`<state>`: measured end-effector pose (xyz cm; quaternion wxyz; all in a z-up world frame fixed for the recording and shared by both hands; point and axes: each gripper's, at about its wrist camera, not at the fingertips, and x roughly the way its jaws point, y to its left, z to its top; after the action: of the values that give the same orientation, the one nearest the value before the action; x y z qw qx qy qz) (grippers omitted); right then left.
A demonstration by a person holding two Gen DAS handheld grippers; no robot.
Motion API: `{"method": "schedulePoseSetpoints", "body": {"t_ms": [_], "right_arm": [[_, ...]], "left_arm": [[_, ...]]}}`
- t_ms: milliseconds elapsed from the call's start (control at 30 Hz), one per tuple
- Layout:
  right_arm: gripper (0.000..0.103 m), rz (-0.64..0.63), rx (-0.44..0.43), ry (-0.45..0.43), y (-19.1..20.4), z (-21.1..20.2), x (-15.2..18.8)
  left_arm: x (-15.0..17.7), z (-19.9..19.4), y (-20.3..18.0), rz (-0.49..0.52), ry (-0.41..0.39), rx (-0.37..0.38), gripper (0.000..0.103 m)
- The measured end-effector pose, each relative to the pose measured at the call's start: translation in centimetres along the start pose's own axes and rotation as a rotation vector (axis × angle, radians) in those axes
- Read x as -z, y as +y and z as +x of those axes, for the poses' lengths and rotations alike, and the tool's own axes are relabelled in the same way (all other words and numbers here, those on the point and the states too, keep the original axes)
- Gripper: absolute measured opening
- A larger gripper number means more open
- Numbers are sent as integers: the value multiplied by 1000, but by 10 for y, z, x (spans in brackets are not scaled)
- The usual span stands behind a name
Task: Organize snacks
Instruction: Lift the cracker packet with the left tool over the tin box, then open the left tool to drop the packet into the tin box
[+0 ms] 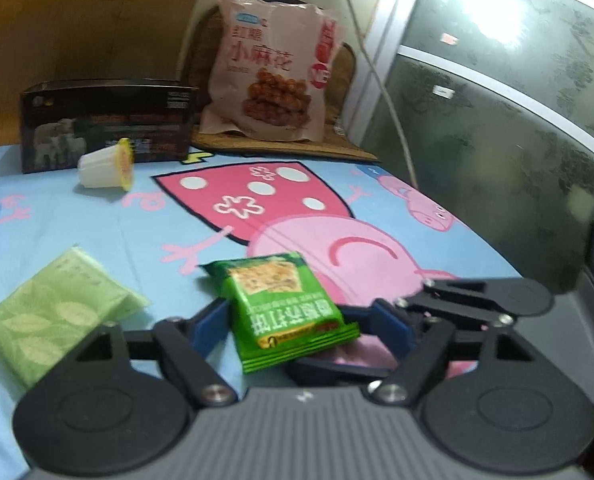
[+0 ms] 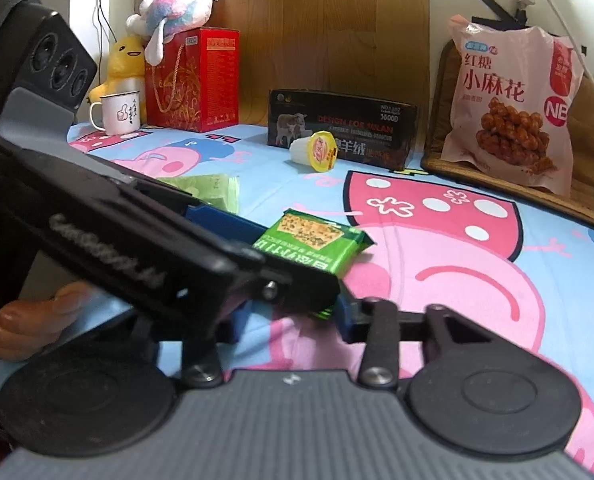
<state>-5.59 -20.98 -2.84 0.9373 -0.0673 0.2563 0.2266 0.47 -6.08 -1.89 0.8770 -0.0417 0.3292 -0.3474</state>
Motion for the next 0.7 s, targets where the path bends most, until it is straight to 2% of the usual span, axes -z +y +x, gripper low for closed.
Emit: {"method": "schedulePoseSetpoints", "body": {"t_ms": [33,100,200,333,433,567,700], "right_arm": [[36,8,7,-2,1,-1,0],[33,47,2,-6,-1,-4,-4],[32,63,-28,-48,-2,-9,-21],[32,22,-63,-129,-6,3,-71],[32,-41,-71,-183,-10,29,-116],[30,-45,-72,-195,-29,85,-169],[30,43,-71,-142,-60,141,-196]], "left_arm": [[-1,-2,3,-21,4,-8,60],[-10,-8,14,-83,17,13,58],[-31,-27,29,-129,-18,40,58],[-83,-46,46,-97,-101,-20,59],[-131,-46,73,-129,-138,-68,58],[-188,-18,118,-172,-139,-115,58],[-211,27,150,-186,-102,-154,58]]}}
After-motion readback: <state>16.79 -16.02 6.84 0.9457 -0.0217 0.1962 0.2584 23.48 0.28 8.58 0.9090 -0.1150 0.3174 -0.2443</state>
